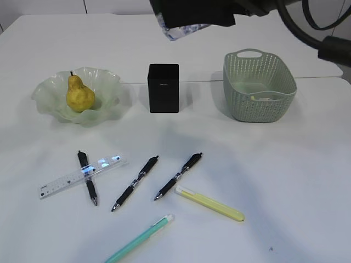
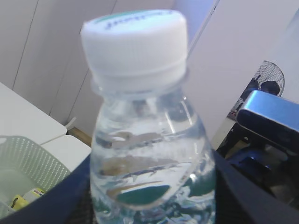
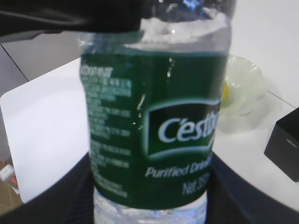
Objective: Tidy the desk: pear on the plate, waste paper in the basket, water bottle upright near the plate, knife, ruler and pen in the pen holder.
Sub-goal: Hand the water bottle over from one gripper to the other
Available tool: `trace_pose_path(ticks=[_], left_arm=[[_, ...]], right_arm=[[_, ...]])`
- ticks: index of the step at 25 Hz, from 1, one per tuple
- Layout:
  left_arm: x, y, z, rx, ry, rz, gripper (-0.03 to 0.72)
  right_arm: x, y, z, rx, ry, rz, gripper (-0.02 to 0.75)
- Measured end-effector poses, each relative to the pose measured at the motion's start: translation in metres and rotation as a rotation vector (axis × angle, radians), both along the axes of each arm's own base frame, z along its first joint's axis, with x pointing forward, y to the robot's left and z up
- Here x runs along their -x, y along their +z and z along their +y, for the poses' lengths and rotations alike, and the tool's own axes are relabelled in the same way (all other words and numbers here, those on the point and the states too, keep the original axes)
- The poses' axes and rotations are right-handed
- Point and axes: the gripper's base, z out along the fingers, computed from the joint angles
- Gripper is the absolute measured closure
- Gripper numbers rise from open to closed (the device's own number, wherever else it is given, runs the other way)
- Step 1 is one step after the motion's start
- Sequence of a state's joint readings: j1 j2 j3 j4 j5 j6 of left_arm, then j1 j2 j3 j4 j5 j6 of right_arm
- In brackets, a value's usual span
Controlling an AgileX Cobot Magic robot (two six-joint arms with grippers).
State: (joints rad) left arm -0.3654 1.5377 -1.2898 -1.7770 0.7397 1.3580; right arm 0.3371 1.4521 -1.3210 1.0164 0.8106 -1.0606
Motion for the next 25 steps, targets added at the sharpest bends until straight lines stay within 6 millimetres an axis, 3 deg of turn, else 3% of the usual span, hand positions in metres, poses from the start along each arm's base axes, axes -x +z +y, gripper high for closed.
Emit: trace_pose_path(ticks=[16, 25], left_arm=[[0.0000, 0.0000, 0.0000, 0.000, 0.000, 0.000, 0.284], [0.0000, 0.0000, 0.0000, 0.000, 0.000, 0.000, 0.294]], right_arm=[[-0.0009, -0.0004, 0.0001, -0.004, 0.001, -0.001, 0.300], [-0.0009, -0.0002, 0.0002, -0.008, 0.001, 0.000, 0.221]])
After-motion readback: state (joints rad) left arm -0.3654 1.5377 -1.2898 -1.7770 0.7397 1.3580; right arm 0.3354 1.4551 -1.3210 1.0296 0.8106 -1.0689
